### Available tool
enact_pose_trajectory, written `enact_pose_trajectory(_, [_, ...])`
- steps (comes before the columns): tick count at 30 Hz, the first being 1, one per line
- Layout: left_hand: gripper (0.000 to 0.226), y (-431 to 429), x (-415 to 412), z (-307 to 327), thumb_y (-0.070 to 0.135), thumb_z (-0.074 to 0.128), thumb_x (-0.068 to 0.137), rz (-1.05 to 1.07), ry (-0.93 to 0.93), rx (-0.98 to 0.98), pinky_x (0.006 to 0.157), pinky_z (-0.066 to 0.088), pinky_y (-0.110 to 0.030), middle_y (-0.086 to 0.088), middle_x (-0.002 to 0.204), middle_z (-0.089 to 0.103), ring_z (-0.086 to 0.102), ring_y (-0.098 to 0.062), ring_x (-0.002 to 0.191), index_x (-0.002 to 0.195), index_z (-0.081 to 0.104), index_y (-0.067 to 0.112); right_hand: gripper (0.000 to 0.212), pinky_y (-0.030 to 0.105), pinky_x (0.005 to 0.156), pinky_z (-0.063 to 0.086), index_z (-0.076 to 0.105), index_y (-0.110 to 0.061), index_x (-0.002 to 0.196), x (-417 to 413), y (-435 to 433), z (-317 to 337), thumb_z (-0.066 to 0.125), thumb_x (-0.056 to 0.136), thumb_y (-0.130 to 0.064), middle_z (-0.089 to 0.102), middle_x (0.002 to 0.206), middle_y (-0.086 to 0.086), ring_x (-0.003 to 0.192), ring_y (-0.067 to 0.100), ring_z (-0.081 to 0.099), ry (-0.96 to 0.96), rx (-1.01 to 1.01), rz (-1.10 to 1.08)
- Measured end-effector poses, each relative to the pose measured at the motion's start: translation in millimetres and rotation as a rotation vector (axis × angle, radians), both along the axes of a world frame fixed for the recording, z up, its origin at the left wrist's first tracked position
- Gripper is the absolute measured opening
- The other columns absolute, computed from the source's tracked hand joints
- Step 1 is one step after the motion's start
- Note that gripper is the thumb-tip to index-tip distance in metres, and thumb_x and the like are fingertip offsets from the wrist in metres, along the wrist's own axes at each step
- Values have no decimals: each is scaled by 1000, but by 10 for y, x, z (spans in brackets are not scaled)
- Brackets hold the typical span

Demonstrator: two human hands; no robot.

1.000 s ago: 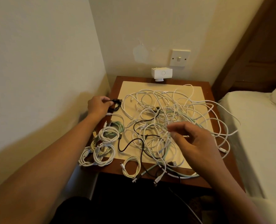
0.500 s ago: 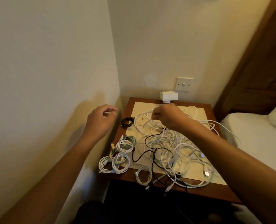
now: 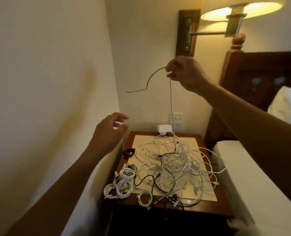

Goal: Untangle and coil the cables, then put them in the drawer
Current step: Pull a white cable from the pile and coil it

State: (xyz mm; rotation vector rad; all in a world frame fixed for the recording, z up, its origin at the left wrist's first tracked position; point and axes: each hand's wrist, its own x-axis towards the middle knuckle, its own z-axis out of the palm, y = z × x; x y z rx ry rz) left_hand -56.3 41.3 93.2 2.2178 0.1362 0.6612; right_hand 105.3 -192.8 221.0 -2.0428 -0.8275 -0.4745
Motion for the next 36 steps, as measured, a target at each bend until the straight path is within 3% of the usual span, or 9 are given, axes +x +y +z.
enact_pose_trajectory(7, [39,-361,-225,452,28,69,95,1,-113,19,72,43,-17,4,124,61,60,-10,100,132,56,26,20,32,87,62,64,-6,115,-498,-141,607,49,109,-19,70,111,9,96,17,73,-69,227,74])
enact_pose_trajectory(11, [61,-514,-377,735,29,74,91,136,-403,125,99,47,-38,-6,140,46,51,-23,123,143,43,18,14,31,79,64,69,-13,110,-798,-174,565,59,104,-20,72,99,1,87,13,74,-142,-40,138])
enact_pose_trajectory(14, [73,-659,-397,873,40,73,92,87,-321,220,110,37,-44,-5,148,46,44,-22,135,151,34,20,13,27,78,63,69,-12,110,-993,-142,373,62,101,-18,73,95,1,84,12,75,-95,-135,202])
enact_pose_trajectory(17, [29,-749,-385,838,34,56,104,-146,-102,50,94,55,-45,0,103,73,67,-15,94,129,58,20,12,24,78,62,67,-13,112,-1082,-144,141,63,101,-16,71,96,-2,85,11,73,-71,-104,230])
enact_pose_trajectory(20, [28,-731,-395,683,26,46,109,-286,-84,-220,58,44,-38,4,57,54,48,-14,53,101,70,14,15,20,76,57,67,-19,112,-1000,-196,-233,68,98,-20,68,98,-9,87,5,69,-63,-185,189])
enact_pose_trajectory(23, [28,-701,-421,665,24,45,110,-323,-184,-370,51,26,-31,6,57,41,32,-12,53,101,70,13,13,24,80,57,73,-22,107,-850,-199,-868,72,94,-17,71,98,-12,87,2,67,55,-363,165])
enact_pose_trajectory(28, [29,-525,-478,675,24,45,110,-308,-246,-411,52,26,-29,7,56,40,30,-11,54,112,70,11,48,34,97,52,61,-22,135,-793,-230,-2146,65,90,-4,60,135,2,122,19,58,509,-780,131])
enact_pose_trajectory(31, [30,-355,-509,595,25,43,110,-246,-272,-447,55,27,-30,7,57,40,30,-12,54,114,71,13,47,40,104,50,65,-21,132,-729,-308,-2707,56,91,0,58,139,8,127,28,55,509,-1073,73])
enact_pose_trajectory(36, [30,-206,-463,293,28,44,110,-195,-221,-438,55,30,-29,8,57,42,33,-10,53,116,71,18,34,36,95,56,71,-18,124,-397,-164,-2490,55,99,0,71,120,6,109,22,66,301,-809,-90])
